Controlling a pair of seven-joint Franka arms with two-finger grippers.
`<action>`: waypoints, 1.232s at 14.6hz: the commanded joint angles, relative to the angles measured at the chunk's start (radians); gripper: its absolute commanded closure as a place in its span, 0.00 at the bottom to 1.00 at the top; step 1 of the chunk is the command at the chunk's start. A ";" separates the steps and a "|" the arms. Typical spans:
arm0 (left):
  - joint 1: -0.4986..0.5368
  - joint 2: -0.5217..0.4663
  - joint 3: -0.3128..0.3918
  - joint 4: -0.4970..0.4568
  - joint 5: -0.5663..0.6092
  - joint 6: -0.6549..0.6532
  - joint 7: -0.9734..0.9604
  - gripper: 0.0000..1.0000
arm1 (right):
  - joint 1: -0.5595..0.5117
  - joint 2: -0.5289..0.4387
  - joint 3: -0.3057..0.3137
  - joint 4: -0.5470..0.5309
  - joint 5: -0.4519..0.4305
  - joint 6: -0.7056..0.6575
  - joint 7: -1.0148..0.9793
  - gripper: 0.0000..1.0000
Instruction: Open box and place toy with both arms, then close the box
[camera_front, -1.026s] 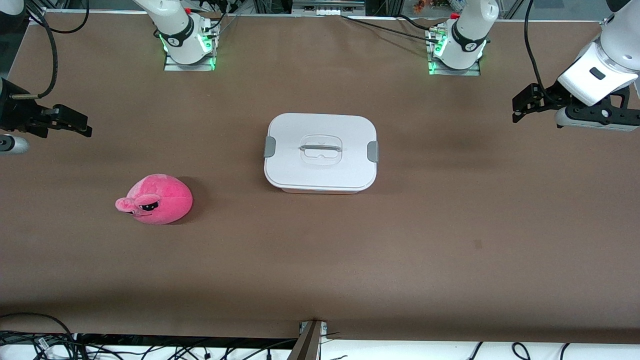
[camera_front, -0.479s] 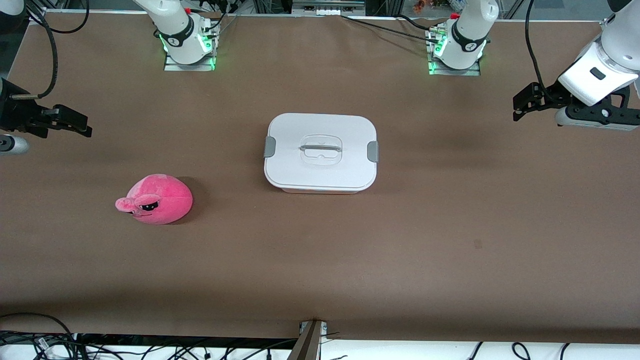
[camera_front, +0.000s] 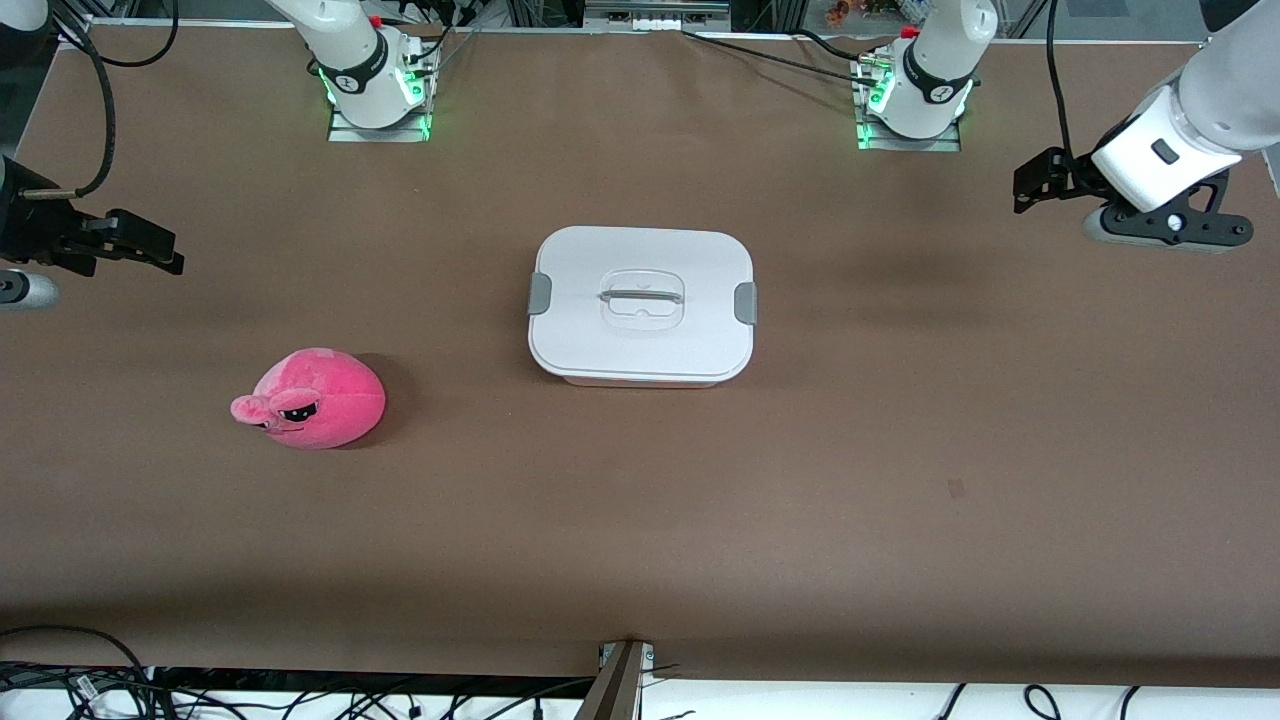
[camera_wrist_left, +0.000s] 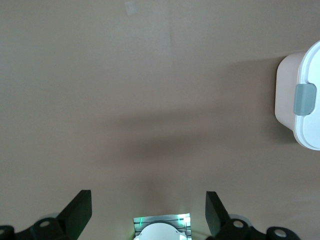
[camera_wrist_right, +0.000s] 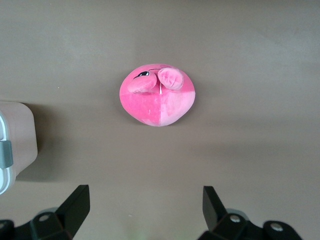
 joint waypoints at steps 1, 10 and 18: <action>-0.038 0.053 -0.011 0.057 -0.002 -0.033 0.075 0.00 | -0.005 0.010 0.001 0.019 -0.010 -0.003 -0.005 0.00; -0.248 0.314 -0.026 0.243 -0.087 0.037 0.327 0.00 | -0.008 0.172 0.001 0.019 -0.033 0.054 -0.008 0.00; -0.481 0.444 -0.026 0.246 -0.120 0.365 0.395 0.00 | -0.002 0.355 0.001 -0.044 -0.038 0.237 -0.006 0.00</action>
